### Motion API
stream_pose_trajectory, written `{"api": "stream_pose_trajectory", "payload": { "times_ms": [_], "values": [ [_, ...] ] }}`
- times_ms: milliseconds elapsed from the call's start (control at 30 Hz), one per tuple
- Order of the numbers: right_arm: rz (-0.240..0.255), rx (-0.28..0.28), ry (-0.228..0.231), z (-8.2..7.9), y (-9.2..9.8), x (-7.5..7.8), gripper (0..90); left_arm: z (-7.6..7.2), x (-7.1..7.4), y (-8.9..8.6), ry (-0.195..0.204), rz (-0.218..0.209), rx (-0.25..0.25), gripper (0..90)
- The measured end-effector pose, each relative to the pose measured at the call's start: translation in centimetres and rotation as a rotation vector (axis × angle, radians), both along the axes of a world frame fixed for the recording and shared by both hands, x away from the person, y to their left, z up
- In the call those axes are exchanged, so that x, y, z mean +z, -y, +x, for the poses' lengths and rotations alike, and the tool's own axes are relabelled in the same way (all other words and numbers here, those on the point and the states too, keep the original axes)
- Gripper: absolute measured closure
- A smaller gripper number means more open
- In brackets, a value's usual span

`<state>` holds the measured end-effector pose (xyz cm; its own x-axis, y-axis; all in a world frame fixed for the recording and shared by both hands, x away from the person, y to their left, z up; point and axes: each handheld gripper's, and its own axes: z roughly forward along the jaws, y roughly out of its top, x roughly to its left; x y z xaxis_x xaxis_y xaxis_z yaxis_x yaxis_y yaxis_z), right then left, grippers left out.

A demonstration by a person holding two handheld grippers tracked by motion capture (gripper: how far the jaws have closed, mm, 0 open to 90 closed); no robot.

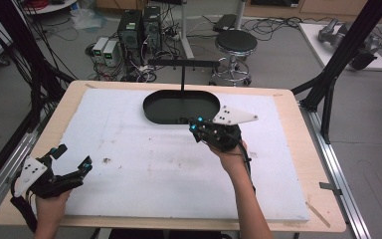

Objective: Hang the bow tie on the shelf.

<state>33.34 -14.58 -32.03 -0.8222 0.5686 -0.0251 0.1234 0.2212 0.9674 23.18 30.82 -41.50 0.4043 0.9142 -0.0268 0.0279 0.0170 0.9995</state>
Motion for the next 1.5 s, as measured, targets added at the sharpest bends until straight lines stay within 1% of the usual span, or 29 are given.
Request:
{"api": "stream_pose_trajectory", "payload": {
  "times_ms": [67, 200, 233, 267, 300, 367, 400, 433, 467, 533, 600, 667, 700, 767, 867, 900, 933, 967, 1000, 1033, 1067, 1100, 1200, 1233, 1333, 1400, 1433, 1467, 1500],
  "values": [
    [0.004, -0.001, -0.011, 0.8, -0.1, 0.5, 88.3, 0.0, 0.0, -0.1, 0.003, 0.0, -0.001, 8.5],
    [0.0, -0.009, -0.011, 2.4, -0.5, 1.6, 88.2, -0.1, 0.1, -0.2, 0.01, -0.004, 0.015, 8.2],
    [0.0, -0.009, -0.011, 2.4, -0.5, 1.6, 88.2, -0.2, 0.1, -0.2, 0.017, -0.003, 0.021, 8.2],
    [-0.001, -0.015, -0.009, 2.8, -0.6, 1.8, 88.3, -0.2, 0.2, -0.2, 0.02, -0.004, 0.02, 8.2],
    [-0.002, -0.027, -0.012, 3.9, -0.8, 2.3, 88.3, -0.2, 0.2, -0.2, 0.019, -0.007, 0.02, 8.2],
    [-0.003, -0.036, -0.017, 4.7, -0.9, 2.7, 88.2, -0.2, 0.3, -0.3, 0.022, -0.006, 0.019, 8.2],
    [-0.003, -0.036, -0.017, 4.7, -0.9, 2.7, 88.2, -0.2, 0.3, -0.3, 0.02, -0.007, 0.014, 8.2],
    [-0.007, -0.048, -0.02, 5.7, -1.1, 3.0, 88.3, -0.2, 0.3, -0.2, 0.018, -0.008, 0.013, 8.2],
    [-0.007, -0.048, -0.02, 5.7, -1.1, 3.0, 88.3, -0.2, 0.3, -0.2, 0.019, -0.008, 0.013, 8.2],
    [-0.007, -0.069, -0.03, 6.9, -1.4, 3.3, 88.2, -0.2, 0.3, -0.2, 0.02, -0.008, 0.015, 8.2],
    [-0.012, -0.088, -0.025, 7.7, -1.6, 3.5, 88.2, -0.3, 0.3, -0.2, 0.025, -0.008, 0.021, 8.2],
    [-0.011, -0.103, -0.022, 8.0, -1.6, 3.6, 88.2, -0.4, 0.4, -0.2, 0.03, -0.013, 0.023, 8.2],
    [-0.003, -0.121, -0.016, 8.9, -1.6, 3.6, 88.2, -0.4, 0.4, -0.2, 0.033, -0.012, 0.024, 8.2],
    [-0.006, -0.131, -0.021, 9.2, -1.6, 3.6, 88.1, -0.5, 0.4, -0.2, 0.033, -0.014, 0.021, 8.2],
    [0.0, -0.154, -0.032, 10.5, -1.6, 3.3, 88.2, -0.5, 0.4, -0.3, 0.026, -0.021, 0.015, 8.2],
    [-0.004, -0.181, -0.043, 11.5, -1.6, 3.0, 88.2, -0.4, 0.3, -0.3, 0.025, -0.022, 0.014, 8.2],
    [-0.004, -0.181, -0.043, 11.5, -1.6, 3.0, 88.2, -0.4, 0.3, -0.2, 0.025, -0.023, 0.014, 8.2],
    [0.002, -0.201, -0.052, 12.3, -1.5, 2.9, 88.1, -0.4, 0.3, -0.2, 0.023, -0.023, 0.011, 8.2],
    [0.002, -0.201, -0.052, 12.3, -1.5, 2.9, 88.1, -0.4, 0.3, -0.2, 0.022, -0.021, 0.008, 8.2],
    [0.002, -0.225, -0.046, 13.1, -1.5, 2.8, 88.1, -0.4, 0.2, -0.2, 0.02, -0.024, 0.005, 8.2],
    [0.002, -0.231, -0.05, 13.4, -1.5, 2.9, 88.1, -0.4, 0.2, -0.1, 0.018, -0.025, 0.003, 8.2],
    [0.003, -0.242, -0.038, 13.7, -1.6, 2.9, 88.1, -0.3, 0.2, -0.1, 0.016, -0.027, 0.001, 8.2],
    [0.017, -0.262, -0.05, 14.6, -1.6, 3.0, 88.1, -0.3, 0.2, -0.1, 0.011, -0.028, -0.003, 8.2],
    [0.017, -0.262, -0.05, 14.6, -1.6, 3.0, 88.1, -0.3, 0.1, -0.1, 0.01, -0.028, -0.004, 8.2],
    [0.021, -0.311, -0.041, 15.7, -1.9, 3.3, 88.0, -0.3, 0.1, -0.1, 0.005, -0.035, -0.007, 8.2],
    [0.026, -0.341, -0.051, 16.1, -1.9, 3.3, 88.0, -0.2, 0.0, -0.2, 0.002, -0.036, -0.005, 8.2],
    [0.026, -0.341, -0.051, 16.1, -1.9, 3.3, 88.0, -0.2, 0.0, -0.2, 0.002, -0.036, -0.005, 8.2],
    [0.026, -0.356, -0.053, 16.3, -1.9, 3.2, 88.0, -0.2, 0.0, -0.2, 0.0, -0.035, -0.007, 8.2],
    [0.035, -0.385, -0.069, 16.8, -1.8, 3.0, 88.0, -0.2, -0.1, -0.2, -0.001, -0.037, -0.005, 8.2]
  ]
}}
